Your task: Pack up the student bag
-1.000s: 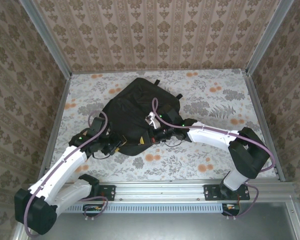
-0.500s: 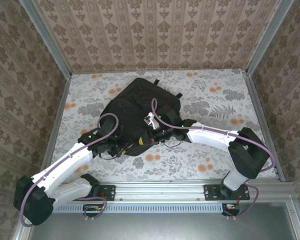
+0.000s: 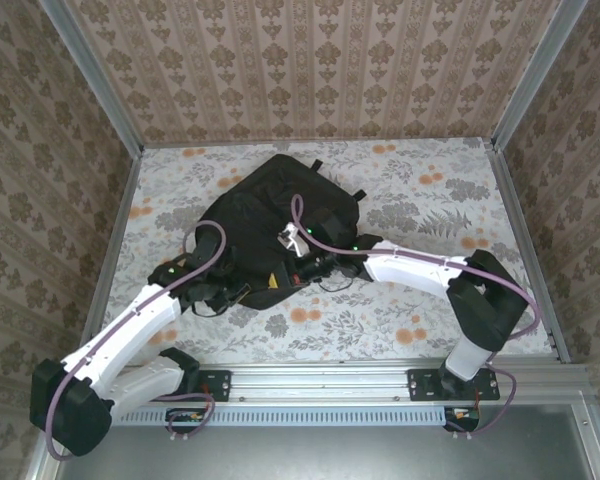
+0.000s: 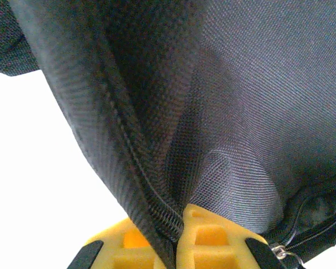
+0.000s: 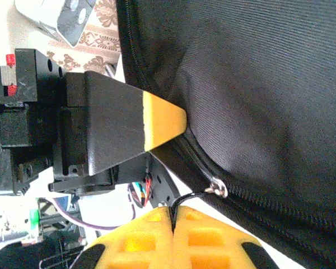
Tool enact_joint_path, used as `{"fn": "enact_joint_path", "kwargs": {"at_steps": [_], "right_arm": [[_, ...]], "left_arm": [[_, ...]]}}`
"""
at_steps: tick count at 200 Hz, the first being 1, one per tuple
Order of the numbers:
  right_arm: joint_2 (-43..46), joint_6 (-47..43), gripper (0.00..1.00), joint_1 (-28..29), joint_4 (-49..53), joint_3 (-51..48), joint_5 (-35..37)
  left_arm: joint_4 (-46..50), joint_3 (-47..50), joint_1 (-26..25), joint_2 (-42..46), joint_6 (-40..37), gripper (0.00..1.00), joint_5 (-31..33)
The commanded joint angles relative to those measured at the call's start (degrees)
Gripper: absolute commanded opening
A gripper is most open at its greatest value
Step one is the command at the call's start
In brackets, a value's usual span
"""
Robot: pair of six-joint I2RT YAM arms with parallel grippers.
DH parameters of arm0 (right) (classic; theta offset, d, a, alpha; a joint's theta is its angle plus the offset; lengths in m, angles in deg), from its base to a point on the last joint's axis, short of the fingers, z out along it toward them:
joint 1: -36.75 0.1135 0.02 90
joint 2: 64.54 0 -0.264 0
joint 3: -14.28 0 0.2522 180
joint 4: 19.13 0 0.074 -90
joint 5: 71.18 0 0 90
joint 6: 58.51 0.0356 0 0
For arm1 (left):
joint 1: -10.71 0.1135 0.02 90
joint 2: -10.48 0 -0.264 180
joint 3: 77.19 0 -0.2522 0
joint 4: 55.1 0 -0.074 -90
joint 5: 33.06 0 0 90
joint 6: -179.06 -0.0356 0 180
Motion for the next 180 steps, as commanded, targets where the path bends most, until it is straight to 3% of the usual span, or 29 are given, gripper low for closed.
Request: {"fn": "enact_joint_path", "kwargs": {"at_steps": [1,30,55,95,180], "right_arm": [[-3.2,-3.1,0.00,2.0,3.6,6.5,-0.9],[-7.7,-4.3,0.00,4.1,7.4,12.5,0.4],[-10.5,-4.4,0.00,4.5,9.3,16.0,1.9],[-11.8,-7.1,0.00,4.4,14.2,18.6,3.7],[-7.4,-8.3,0.00,2.3,14.6,13.3,3.6]], "left_arm": [[4.4,-2.6,4.1,2.4,-7.0,0.01,1.4],[6.7,-3.2,11.2,2.1,-13.3,0.02,-1.9],[7.5,-4.2,14.0,0.4,-17.7,0.02,-4.0],[7.7,-4.7,16.0,-0.2,-20.6,0.02,-5.3],[7.9,-3.8,16.9,1.4,-21.0,0.02,-5.1]]}}
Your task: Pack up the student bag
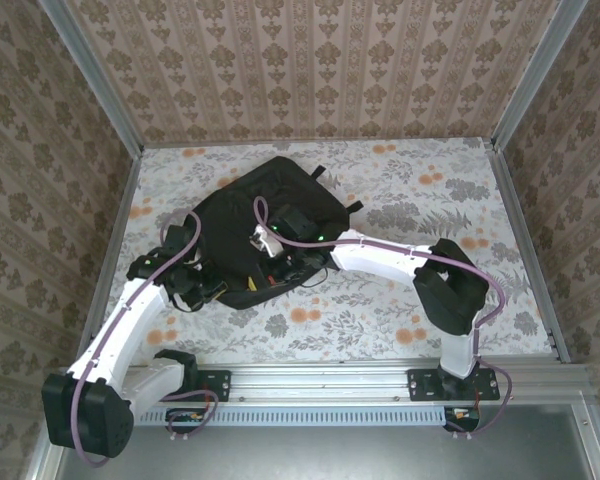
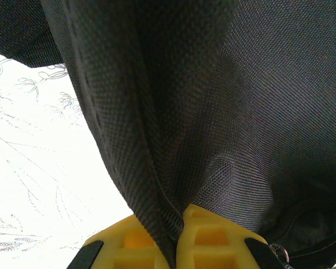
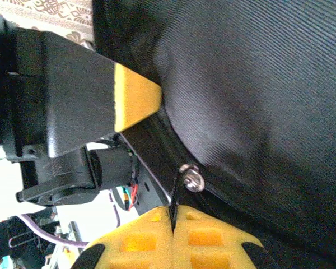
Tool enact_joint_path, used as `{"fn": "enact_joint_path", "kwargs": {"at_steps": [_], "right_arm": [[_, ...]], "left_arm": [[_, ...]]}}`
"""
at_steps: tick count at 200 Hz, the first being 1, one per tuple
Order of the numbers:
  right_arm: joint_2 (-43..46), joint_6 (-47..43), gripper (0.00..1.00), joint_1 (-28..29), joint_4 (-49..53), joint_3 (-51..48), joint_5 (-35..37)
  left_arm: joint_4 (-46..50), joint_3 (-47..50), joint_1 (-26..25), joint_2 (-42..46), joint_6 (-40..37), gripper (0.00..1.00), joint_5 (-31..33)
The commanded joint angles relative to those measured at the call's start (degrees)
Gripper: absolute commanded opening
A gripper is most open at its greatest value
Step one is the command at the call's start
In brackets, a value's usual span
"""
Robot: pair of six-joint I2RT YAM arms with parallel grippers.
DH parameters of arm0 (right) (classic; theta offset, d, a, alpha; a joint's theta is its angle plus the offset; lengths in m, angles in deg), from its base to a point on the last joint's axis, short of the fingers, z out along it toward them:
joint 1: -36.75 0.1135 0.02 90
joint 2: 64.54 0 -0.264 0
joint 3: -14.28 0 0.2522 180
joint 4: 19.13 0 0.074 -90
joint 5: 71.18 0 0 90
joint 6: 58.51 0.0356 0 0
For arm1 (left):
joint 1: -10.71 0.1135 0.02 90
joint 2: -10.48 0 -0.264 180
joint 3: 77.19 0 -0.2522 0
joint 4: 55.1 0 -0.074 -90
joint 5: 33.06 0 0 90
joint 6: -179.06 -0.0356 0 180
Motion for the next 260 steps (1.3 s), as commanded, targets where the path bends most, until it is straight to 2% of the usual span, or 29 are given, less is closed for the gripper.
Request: {"fn": "enact_joint_path", "kwargs": {"at_steps": [1,186,260], "right_arm": [[3.1,-1.3,0.00,-0.9,1.8,-1.8,0.8],[8.6,-3.2,0.00,-6.4,2.0,-8.3,0.7],[9.3,-6.1,0.00,-7.9,5.7,-8.4,2.4]], "left_arm": [[0.5,-1.8,0.5,2.1,-1.6,0.02,0.4],[0.8,0.1,0.6,3.9,-1.3,0.01,0.8],[1.3,-0.3,0.6,4.6,-1.4,0.02,0.8]]}}
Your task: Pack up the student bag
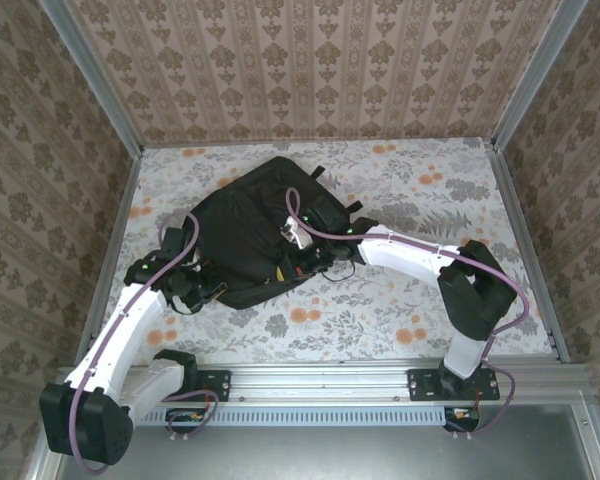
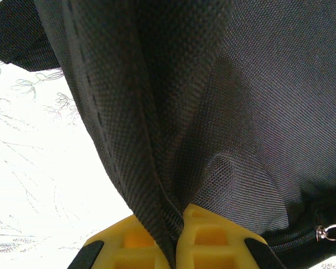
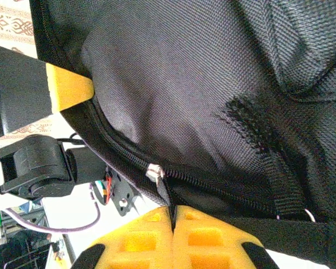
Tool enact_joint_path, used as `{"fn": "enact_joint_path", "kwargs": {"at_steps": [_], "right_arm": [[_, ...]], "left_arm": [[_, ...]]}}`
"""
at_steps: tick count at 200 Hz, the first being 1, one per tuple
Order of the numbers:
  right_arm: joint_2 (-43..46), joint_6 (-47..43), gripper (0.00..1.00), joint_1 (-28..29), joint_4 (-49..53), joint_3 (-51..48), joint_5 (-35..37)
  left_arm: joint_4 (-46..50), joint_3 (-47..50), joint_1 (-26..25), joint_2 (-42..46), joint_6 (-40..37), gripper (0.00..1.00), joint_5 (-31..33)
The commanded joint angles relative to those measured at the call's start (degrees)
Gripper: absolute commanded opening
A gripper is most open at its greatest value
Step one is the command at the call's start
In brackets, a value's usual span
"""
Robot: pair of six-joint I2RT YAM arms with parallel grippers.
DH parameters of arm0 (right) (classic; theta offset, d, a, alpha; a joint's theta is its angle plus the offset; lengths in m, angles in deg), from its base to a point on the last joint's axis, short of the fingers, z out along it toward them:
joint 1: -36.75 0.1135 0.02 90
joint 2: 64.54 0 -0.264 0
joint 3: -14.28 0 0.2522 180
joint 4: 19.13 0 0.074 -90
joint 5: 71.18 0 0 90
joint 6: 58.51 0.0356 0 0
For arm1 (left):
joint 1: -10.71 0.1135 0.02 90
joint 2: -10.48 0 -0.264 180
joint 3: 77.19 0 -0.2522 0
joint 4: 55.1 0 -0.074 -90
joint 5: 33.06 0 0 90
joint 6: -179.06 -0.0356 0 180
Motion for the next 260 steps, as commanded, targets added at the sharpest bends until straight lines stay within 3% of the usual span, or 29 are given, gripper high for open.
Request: {"fn": "enact_joint_path", "kwargs": {"at_steps": [1,85,120,229,249,260], "right_arm": [[2.1,-2.8,0.00,-0.6,3.5,-0.1,2.4],[2.5,-6.8,0.00,-1.6,9.7,0.5,9.9],[3.1,-4.7,0.00,-2.1,7.8,-0.2,8.6],[4.7,-3.9,0.00,-2.9,10.1,-0.3,13.9],[5.2,-3.7,0.00,-2.9,10.2,-0.8,14.5],[5.6,-3.7,0.00,-2.9,10.2,-1.1,14.4]], "left_arm": [[1.3,-0.7,0.7,2.3,-1.2,0.01,0.9],[2.6,-2.3,0.7,3.2,-1.3,0.02,1.2],[2.3,-1.4,0.7,3.7,-1.1,0.02,0.6],[2.2,-1.5,0.6,3.5,-1.3,0.03,0.4],[1.9,-1.4,0.6,3.5,-1.4,0.05,0.3],[1.4,-1.3,0.6,3.4,-1.5,0.11,-0.4]]}}
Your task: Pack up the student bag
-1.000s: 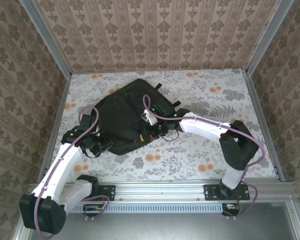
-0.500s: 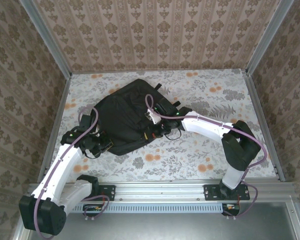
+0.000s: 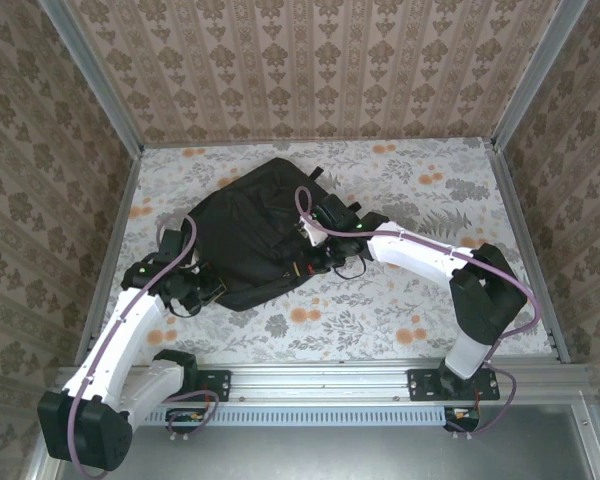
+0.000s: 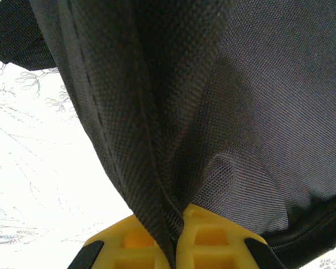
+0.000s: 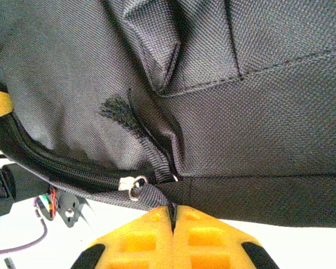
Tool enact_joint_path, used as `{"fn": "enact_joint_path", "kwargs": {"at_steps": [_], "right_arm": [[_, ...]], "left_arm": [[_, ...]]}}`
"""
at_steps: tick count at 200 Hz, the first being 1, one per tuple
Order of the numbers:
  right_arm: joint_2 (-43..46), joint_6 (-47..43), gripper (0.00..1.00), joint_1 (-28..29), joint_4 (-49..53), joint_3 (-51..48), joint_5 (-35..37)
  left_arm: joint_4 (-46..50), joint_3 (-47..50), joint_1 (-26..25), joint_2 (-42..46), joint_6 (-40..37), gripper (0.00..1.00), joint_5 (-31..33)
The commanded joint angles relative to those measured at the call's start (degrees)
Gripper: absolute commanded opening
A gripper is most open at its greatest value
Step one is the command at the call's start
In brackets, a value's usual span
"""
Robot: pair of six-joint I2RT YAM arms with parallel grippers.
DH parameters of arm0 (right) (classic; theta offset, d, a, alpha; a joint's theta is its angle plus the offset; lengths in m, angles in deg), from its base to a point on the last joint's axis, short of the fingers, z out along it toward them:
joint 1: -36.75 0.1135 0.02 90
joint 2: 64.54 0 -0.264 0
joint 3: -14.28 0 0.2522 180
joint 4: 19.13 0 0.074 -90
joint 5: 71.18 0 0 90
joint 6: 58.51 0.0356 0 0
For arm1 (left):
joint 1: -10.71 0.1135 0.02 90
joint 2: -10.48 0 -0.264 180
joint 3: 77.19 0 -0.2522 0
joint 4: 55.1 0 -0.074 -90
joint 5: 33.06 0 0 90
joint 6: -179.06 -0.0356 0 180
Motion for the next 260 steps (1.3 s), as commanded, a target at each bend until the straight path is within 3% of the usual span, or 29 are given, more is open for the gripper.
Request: {"fn": "enact_joint_path", "kwargs": {"at_steps": [1,15,40,73,110,157,168,175,202,207,220,228,245,260], "right_arm": [[2.6,0.6,0.00,-0.8,1.8,-0.9,3.3],[3.2,0.9,0.00,-0.8,1.5,-1.6,2.9],[5.4,1.9,0.00,-0.8,-0.1,-3.8,2.0],[9.6,2.7,0.00,-1.1,-0.7,-7.5,2.9],[12.8,3.7,0.00,-3.3,-1.7,-11.7,3.0],[17.4,2.0,0.00,-7.5,2.8,-15.0,6.2],[21.5,2.1,0.00,-8.8,4.4,-16.6,7.9],[23.5,2.1,0.00,-9.8,5.5,-17.6,8.9],[29.0,2.1,0.00,-13.5,6.9,-21.4,11.6],[29.4,2.0,0.08,-13.8,7.4,-21.5,13.1],[31.1,2.2,0.52,-14.0,7.9,-21.6,17.6],[32.8,3.0,0.96,-14.0,7.8,-21.6,20.7],[38.0,3.7,1.00,-14.0,5.2,-22.2,25.8],[41.8,2.6,1.00,-14.1,3.8,-21.1,30.1]], "left_arm": [[-0.1,-1.3,0.6,1.6,-1.5,0.12,-0.3],[-0.7,-1.5,0.5,1.6,-2.0,0.26,-1.4],[-0.2,-3.2,0.4,3.3,-2.7,0.41,-0.8],[-6.3,-4.0,0.3,9.7,-5.4,0.64,-6.1],[-7.6,-3.9,0.3,8.1,-7.8,0.70,-8.7],[-5.3,-5.3,0.2,6.7,-10.1,0.75,-5.1],[-4.9,-6.4,0.2,6.5,-12.0,0.83,-3.9],[-4.9,-7.1,0.3,6.3,-13.2,0.99,-3.5],[-8.1,-8.2,0.3,5.4,-16.7,1.00,-4.6],[-9.2,-8.3,0.2,5.2,-17.2,1.00,-4.9],[-11.6,-8.8,0.3,4.4,-18.5,1.00,-4.2],[-13.6,-9.4,0.3,3.6,-20.2,1.00,-4.5],[-16.0,-11.4,0.2,1.4,-22.1,1.00,-0.7],[-18.6,-12.4,0.2,0.0,-23.5,1.00,9.1]]}}
